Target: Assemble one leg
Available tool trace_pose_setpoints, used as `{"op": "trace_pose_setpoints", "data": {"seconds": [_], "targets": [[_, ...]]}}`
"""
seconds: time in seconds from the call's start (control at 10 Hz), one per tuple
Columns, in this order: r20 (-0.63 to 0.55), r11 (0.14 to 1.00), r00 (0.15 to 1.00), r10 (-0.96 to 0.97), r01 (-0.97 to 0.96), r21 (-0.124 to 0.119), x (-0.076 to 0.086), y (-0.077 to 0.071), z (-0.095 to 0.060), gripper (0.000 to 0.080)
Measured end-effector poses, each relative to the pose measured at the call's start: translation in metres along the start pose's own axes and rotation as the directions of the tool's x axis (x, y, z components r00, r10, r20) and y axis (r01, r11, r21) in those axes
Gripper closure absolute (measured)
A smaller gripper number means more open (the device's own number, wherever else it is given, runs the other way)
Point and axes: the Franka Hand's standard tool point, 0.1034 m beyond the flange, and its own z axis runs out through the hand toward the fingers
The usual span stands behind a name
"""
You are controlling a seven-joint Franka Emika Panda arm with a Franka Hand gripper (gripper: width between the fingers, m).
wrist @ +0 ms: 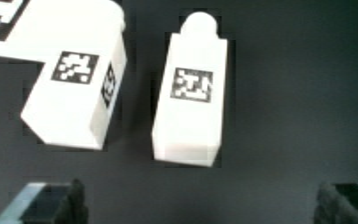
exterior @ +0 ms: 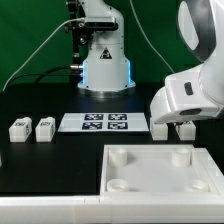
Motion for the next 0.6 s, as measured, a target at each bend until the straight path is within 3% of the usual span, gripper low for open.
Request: {"op": "trace_pose_setpoints", "data": {"seconds": [0.1, 0.6], "targets": [[0.022, 0.999, 0.999, 0.036, -0.036, 0.006, -0.003, -0.001, 0.009, 0.0151], [0.094, 0.995, 0.990, 0.101, -0.100, -0.010, -0.008, -0.002, 0.045, 0.0151]]}}
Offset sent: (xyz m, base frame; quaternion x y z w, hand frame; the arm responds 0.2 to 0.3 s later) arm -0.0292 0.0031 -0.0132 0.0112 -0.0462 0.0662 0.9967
